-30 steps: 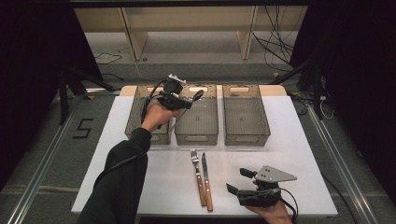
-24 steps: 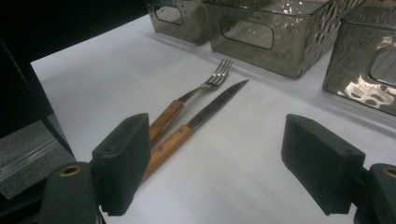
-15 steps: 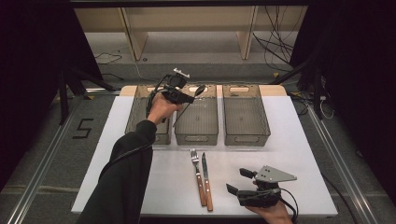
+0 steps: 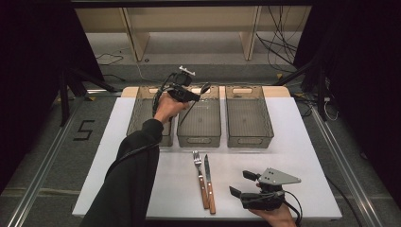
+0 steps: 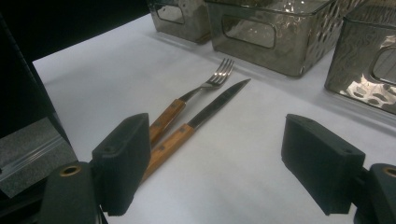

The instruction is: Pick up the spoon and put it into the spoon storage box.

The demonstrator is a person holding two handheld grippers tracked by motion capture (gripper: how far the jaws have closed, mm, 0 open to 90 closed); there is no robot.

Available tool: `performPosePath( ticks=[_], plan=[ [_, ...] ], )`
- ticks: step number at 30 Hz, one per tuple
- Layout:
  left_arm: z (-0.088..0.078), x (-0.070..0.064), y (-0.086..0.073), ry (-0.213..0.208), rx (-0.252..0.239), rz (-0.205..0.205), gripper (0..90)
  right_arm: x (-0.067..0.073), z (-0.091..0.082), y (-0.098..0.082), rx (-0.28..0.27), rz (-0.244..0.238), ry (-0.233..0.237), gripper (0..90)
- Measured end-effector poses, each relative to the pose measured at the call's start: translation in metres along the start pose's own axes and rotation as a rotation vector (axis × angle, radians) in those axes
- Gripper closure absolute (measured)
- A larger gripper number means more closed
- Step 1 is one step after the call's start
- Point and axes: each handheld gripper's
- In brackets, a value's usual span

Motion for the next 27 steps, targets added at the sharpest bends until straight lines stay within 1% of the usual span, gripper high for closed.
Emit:
performPosePath(
  ticks=[4,5,6,7,11,14,17,20,25,26,27],
  plan=[
    [0.006,0.001,-0.006,-0.001,0.003,-0.016,89.5,0.000,0.000,0.000,0.002,-0.002,0.000,24.7],
    [0.007,0.001,-0.007,0.001,0.010,-0.012,89.4,0.000,0.000,0.000,0.002,0.000,0.001,24.7],
    [0.009,0.001,-0.009,0.002,0.008,-0.019,89.4,0.000,0.000,0.000,0.002,-0.001,0.001,24.7],
    [0.010,0.002,-0.010,0.004,0.011,-0.017,89.5,0.000,0.001,0.000,0.001,-0.002,0.001,24.7],
    [0.015,0.003,-0.013,0.010,0.003,-0.035,89.3,0.000,0.001,0.000,0.001,-0.001,0.001,24.7],
    [0.018,0.003,-0.015,0.008,0.019,-0.031,89.2,0.001,0.000,0.000,0.000,-0.001,0.002,24.7],
    [0.021,0.002,-0.018,0.011,0.011,-0.041,89.0,0.000,0.000,0.000,0.001,0.000,0.003,24.8],
    [0.024,0.001,-0.020,0.010,0.022,-0.037,88.7,0.001,0.000,0.000,0.002,0.000,0.003,24.7],
    [0.030,0.002,-0.026,0.024,0.030,-0.048,88.2,0.001,0.000,0.000,-0.001,0.000,0.002,24.7],
    [0.030,0.003,-0.027,0.026,0.024,-0.051,86.9,0.001,0.000,0.000,-0.001,0.000,0.002,24.7],
    [0.030,0.003,-0.027,0.026,0.023,-0.059,80.2,0.001,0.000,0.000,-0.001,0.000,0.002,24.7]
  ],
)
Point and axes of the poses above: each handheld gripper's, and its own axes: z roughly forward along the jaws, y roughly out of its top, x roughly to its left, and after that the axes turned 10 degrees about -x, right-handed
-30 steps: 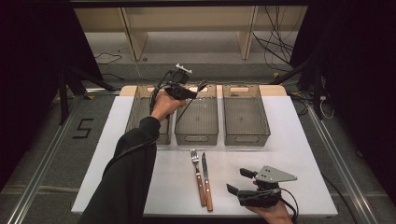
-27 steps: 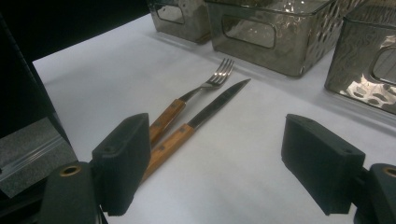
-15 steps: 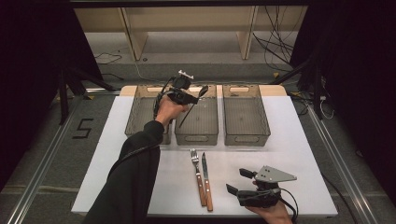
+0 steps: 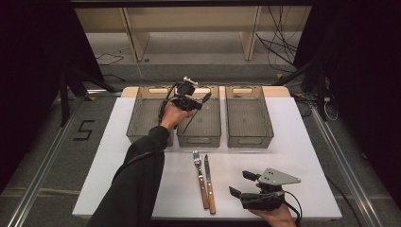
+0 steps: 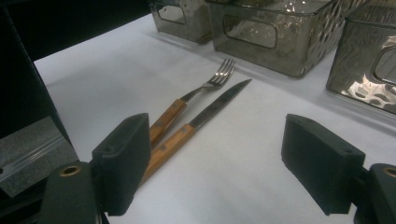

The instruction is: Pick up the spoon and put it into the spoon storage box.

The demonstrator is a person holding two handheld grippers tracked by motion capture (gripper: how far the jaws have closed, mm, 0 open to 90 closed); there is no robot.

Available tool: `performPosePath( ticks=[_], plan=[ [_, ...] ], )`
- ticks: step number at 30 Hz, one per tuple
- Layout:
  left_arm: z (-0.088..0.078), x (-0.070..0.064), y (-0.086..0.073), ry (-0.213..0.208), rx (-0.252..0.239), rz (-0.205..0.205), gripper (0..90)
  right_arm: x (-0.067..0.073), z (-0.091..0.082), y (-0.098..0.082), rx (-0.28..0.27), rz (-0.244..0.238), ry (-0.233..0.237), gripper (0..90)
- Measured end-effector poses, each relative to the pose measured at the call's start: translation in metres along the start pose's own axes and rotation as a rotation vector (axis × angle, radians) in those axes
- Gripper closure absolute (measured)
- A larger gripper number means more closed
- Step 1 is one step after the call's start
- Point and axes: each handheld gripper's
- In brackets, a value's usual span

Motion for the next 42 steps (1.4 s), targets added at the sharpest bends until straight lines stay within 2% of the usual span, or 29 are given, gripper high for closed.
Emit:
performPosePath(
  ticks=[1,4,7,9,15,22,26,31,33,37,39,40,42],
  plan=[
    [-0.001,0.000,0.000,0.003,-0.008,-0.016,74.8,0.000,0.000,0.000,0.000,0.000,0.000,24.7],
    [-0.006,-0.002,0.005,0.010,-0.018,-0.021,58.2,0.000,0.000,0.000,0.000,0.001,0.000,24.7],
    [-0.013,-0.008,0.008,-0.014,-0.007,-0.007,46.0,0.000,0.000,0.000,0.000,0.000,-0.001,24.7],
    [-0.021,-0.013,0.010,-0.032,-0.023,0.018,42.8,0.000,0.000,0.000,0.001,0.000,-0.002,24.7],
    [-0.046,-0.027,0.009,-0.048,-0.058,0.025,32.8,0.001,0.001,0.000,0.001,-0.002,-0.002,24.7],
    [-0.071,-0.040,-0.007,-0.081,-0.095,0.043,28.1,0.001,0.001,0.000,0.006,-0.001,-0.012,24.7],
    [-0.084,-0.045,-0.025,-0.098,-0.122,0.056,27.2,0.002,0.002,0.000,0.007,0.001,-0.017,24.7],
    [-0.099,-0.047,-0.051,-0.129,-0.169,0.044,27.2,0.003,0.003,0.000,0.016,0.002,-0.016,24.7],
    [-0.104,-0.049,-0.063,-0.132,-0.173,0.055,27.2,0.004,0.003,0.000,0.018,0.004,-0.015,24.7],
    [-0.114,-0.050,-0.085,-0.131,-0.206,0.029,27.3,0.005,0.004,-0.001,0.023,-0.001,-0.014,24.8],
    [-0.117,-0.050,-0.094,-0.132,-0.204,0.027,27.4,0.006,0.005,-0.001,0.022,0.002,-0.015,24.8],
    [-0.117,-0.051,-0.098,-0.120,-0.186,0.038,27.5,0.006,0.005,-0.001,0.022,0.002,-0.017,24.9],
    [-0.120,-0.050,-0.102,-0.117,-0.193,0.035,27.1,0.007,0.006,0.000,0.024,-0.003,-0.013,24.9]
  ],
)
Point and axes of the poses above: each handheld gripper's, and its own axes: z roughly forward along the jaws, y roughly out of its top, x roughly to its left, and after that the axes turned 10 degrees about -x, right-handed
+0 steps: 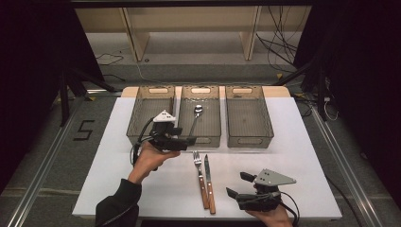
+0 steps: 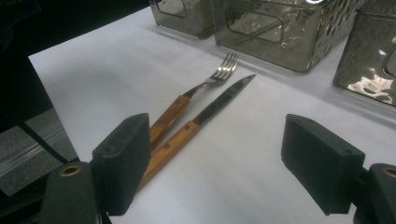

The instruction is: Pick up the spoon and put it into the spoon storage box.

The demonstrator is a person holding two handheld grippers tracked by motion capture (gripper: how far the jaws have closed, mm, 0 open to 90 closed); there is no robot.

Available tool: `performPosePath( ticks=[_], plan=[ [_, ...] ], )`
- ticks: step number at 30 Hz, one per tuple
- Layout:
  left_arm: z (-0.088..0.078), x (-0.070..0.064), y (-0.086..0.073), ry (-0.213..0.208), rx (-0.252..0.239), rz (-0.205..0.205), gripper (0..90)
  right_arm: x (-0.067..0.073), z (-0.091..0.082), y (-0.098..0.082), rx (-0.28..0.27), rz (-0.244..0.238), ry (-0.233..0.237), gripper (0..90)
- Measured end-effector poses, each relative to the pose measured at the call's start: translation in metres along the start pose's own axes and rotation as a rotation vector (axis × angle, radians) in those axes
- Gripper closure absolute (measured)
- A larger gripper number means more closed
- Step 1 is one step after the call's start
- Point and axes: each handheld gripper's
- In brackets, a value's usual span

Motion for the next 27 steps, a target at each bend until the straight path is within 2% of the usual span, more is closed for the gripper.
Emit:
performPosePath(
  ticks=[4,8,11,20,25,27],
  plan=[
    [-0.004,0.001,-0.007,-0.007,-0.027,0.011,26.1,0.003,0.002,-0.001,0.007,-0.002,0.009,24.9],
    [-0.008,0.002,-0.015,-0.035,-0.040,0.017,25.1,0.005,0.003,-0.001,0.012,-0.003,0.014,24.8],
    [-0.013,0.005,-0.026,-0.039,-0.043,0.024,24.5,0.005,0.004,-0.002,0.014,-0.001,0.015,24.8],
    [-0.029,0.016,-0.063,-0.065,-0.062,-0.025,24.3,0.009,0.009,-0.003,0.033,-0.007,0.024,24.8],
    [-0.033,0.015,-0.079,-0.067,-0.055,0.002,23.3,0.010,0.010,-0.003,0.035,-0.003,0.029,24.8],
    [-0.034,0.016,-0.085,-0.071,-0.049,-0.001,22.8,0.010,0.011,-0.003,0.034,0.002,0.029,24.8]
  ],
)
Point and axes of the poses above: each handheld gripper's, and its own axes: z roughly forward along the jaws, y roughly out of its top, x roughly to its left, and after that the axes turned 10 degrees about -x, right-handed
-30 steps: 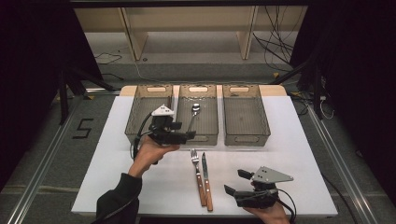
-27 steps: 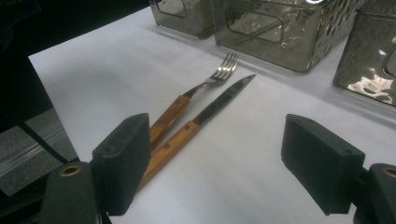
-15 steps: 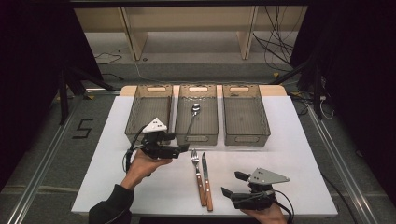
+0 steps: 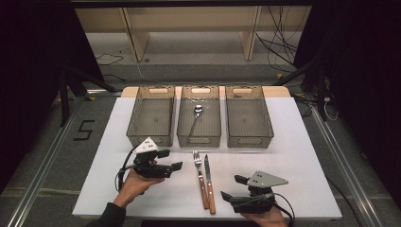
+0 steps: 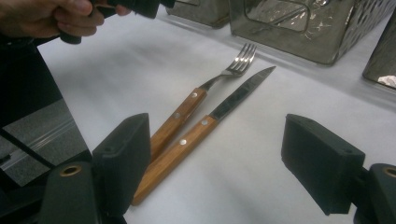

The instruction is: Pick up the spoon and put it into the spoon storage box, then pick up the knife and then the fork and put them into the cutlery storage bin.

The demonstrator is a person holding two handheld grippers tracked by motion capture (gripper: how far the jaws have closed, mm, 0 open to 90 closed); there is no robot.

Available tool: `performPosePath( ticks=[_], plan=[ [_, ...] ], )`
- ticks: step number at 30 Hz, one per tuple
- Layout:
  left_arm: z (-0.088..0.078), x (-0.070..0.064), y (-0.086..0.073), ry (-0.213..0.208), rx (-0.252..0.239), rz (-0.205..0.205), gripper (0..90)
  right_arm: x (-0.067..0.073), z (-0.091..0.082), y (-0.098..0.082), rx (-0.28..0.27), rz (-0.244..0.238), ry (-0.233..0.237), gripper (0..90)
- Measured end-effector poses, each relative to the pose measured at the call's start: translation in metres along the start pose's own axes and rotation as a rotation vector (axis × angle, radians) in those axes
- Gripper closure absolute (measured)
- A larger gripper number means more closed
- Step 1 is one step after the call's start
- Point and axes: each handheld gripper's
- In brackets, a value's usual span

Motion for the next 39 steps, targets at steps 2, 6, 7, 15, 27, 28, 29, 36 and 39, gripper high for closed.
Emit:
performPosePath(
  ticks=[2,6,7,15,27,28,29,36,39],
  plan=[
    [0.000,0.000,-0.005,-0.001,-0.006,-0.004,22.6,0.000,0.000,0.000,0.000,0.006,-0.001,24.8],
    [-0.002,-0.002,-0.011,0.018,-0.009,0.007,22.2,0.001,0.003,0.000,0.005,0.015,-0.003,24.9],
    [-0.004,-0.002,-0.011,0.019,-0.012,0.006,22.2,0.002,0.005,0.000,0.010,0.018,-0.008,24.9],
    [-0.011,-0.006,-0.018,0.056,-0.044,0.017,22.2,0.007,0.015,0.002,0.041,0.045,-0.042,25.5],
    [-0.024,-0.001,-0.031,0.098,-0.071,0.010,22.0,0.021,0.040,0.011,0.092,0.025,-0.053,26.4],
    [-0.025,-0.001,-0.032,0.099,-0.073,0.007,21.8,0.022,0.043,0.012,0.096,0.020,-0.049,26.5],
    [-0.025,-0.001,-0.032,0.100,-0.075,0.009,21.5,0.024,0.047,0.013,0.102,0.012,-0.049,26.5],
    [-0.029,-0.005,-0.034,0.092,-0.090,0.029,19.9,0.028,0.063,0.021,0.128,0.008,-0.056,27.4],
    [-0.030,-0.008,-0.035,0.089,-0.093,0.036,19.6,0.026,0.069,0.024,0.129,0.017,-0.054,27.9]
  ],
)
Point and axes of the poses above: each handheld gripper's, and its own axes: z roughly forward along the jaws, y roughly out of its top, x roughly to its left, and after that the axes turned 10 degrees about -x, right-handed
